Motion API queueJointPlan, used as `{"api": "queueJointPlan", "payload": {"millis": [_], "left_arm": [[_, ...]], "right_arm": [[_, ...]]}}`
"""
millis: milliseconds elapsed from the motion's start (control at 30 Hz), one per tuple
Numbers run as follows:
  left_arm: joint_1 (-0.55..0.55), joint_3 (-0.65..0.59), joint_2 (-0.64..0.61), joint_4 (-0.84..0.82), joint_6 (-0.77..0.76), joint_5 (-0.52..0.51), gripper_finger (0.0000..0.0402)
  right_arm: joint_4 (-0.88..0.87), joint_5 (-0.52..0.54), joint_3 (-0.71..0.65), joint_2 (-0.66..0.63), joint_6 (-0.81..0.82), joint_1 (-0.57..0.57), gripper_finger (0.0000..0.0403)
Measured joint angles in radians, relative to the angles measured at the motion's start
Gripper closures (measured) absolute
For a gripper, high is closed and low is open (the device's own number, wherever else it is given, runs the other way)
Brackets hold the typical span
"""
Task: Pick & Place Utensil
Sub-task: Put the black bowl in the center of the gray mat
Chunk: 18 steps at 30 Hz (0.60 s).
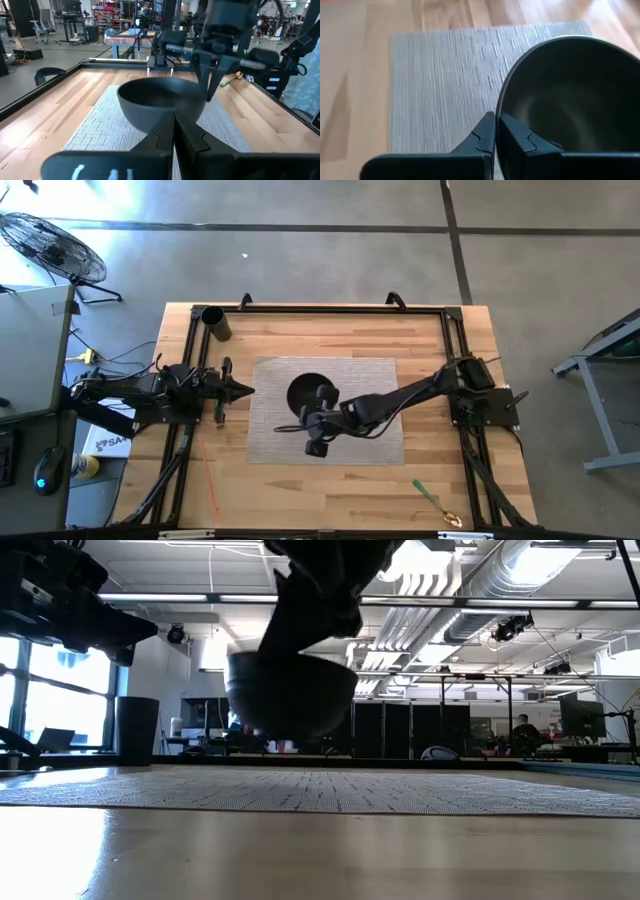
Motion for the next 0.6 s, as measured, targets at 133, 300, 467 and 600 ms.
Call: {"api": "queueJointPlan", "payload": {"millis": [133, 300, 467, 600], "left_arm": [[0.000, 0.000, 0.000, 0.000, 0.000, 0.000, 0.0401], [0.000, 0.000, 0.000, 0.000, 0.000, 0.000, 0.0401], [0.000, 0.000, 0.000, 0.000, 0.000, 0.000, 0.0401], [0.000, 0.000, 0.000, 0.000, 0.000, 0.000, 0.0401]], "right_arm": [[-0.035, -0.046, 0.000, 0.013, 0.007, -0.019, 0.0393], [-0.089, -0.021, 0.000, 0.014, 0.053, -0.021, 0.0395], [-0.122, 0.024, 0.000, 0.014, 0.136, -0.006, 0.0392], [-0.168, 0.071, 0.000, 0.014, 0.199, 0.015, 0.0392]]}}
